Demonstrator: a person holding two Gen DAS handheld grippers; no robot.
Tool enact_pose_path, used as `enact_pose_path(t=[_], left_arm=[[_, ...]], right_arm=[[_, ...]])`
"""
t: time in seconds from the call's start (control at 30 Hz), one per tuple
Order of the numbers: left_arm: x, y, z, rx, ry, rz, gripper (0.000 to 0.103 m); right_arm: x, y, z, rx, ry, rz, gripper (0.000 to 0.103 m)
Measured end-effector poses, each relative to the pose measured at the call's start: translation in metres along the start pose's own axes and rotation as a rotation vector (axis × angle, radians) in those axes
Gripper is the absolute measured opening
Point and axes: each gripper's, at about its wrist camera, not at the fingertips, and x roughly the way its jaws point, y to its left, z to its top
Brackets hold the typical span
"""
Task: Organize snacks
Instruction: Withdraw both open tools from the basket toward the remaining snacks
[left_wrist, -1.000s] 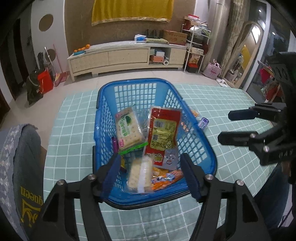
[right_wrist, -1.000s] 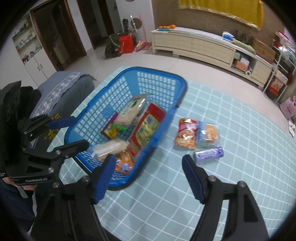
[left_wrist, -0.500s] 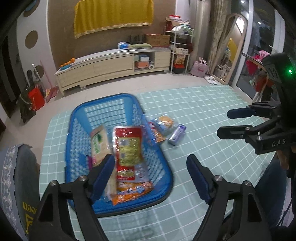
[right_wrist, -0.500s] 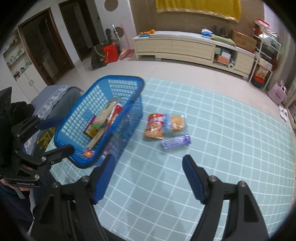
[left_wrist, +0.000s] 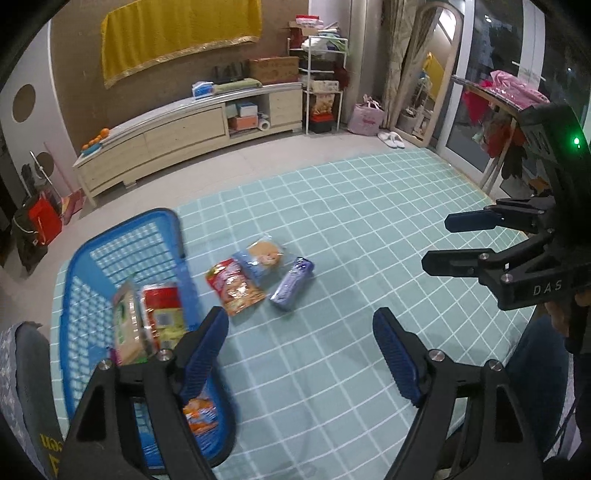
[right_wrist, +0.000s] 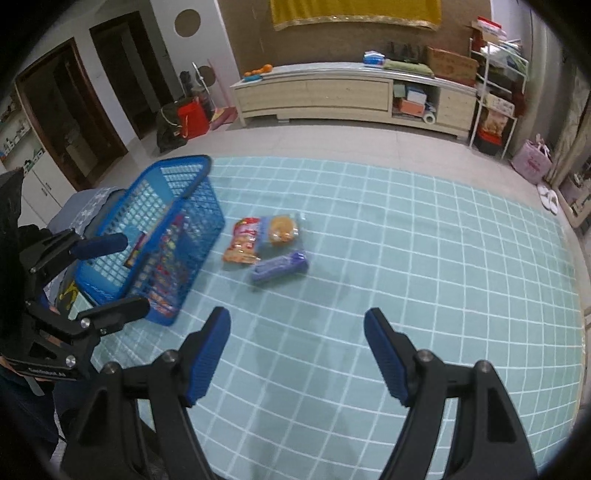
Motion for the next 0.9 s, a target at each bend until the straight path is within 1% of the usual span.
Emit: enact_pose_path(t=[0.03, 0.13, 0.23, 0.3, 0.37, 0.4, 0.53, 0.6, 0.63, 0.77, 0.9], left_arm=[[0.004, -0.004, 0.001, -0.005, 0.000, -0.006, 0.079], [0.016, -0.009, 0.006, -0.020, 0.011, -0.014, 0.079], [0.033, -0.013, 0.009, -0.031, 0.030, -0.004, 0.079], [0.046, -0.018, 0.014, -0.027, 0.041, 0.017, 0.079], [0.056, -0.020, 0.018, -0.025, 0.045, 0.037, 0.079], [0.061, -0.022, 0.019, -0.020, 0.046, 0.059, 0.079], [0.079, -0.029, 0.022, 0.018, 0.064, 0.111, 0.079], [0.087, -0.028, 0.022, 0.025, 0.076, 0.117, 0.079], [0.091, -0.027, 0.021, 0.026, 0.081, 0.120, 0.079], [0.111, -0.022, 0.023, 0.021, 0.112, 0.131, 0.079], [0.128, -0.014, 0.025, -0.005, 0.123, 0.138, 0.079]], right_arm=[[0.002, -0.005, -0.002, -0.003, 0.001, -0.008, 0.079], [0.009, -0.018, -0.006, -0.015, -0.003, -0.027, 0.089], [0.015, -0.030, -0.005, -0.019, -0.017, -0.037, 0.093], [0.021, -0.037, -0.004, -0.022, -0.024, -0.035, 0.096], [0.029, -0.044, -0.002, -0.025, -0.031, -0.041, 0.096], [0.033, -0.047, -0.002, -0.025, -0.034, -0.044, 0.096], [0.049, -0.056, 0.000, -0.033, -0.055, -0.056, 0.097], [0.057, -0.059, -0.001, -0.043, -0.066, -0.064, 0.099], [0.060, -0.060, -0.001, -0.048, -0.067, -0.068, 0.103], [0.077, -0.065, -0.004, -0.064, -0.063, -0.067, 0.103], [0.092, -0.074, -0.004, -0.059, -0.046, -0.072, 0.103]])
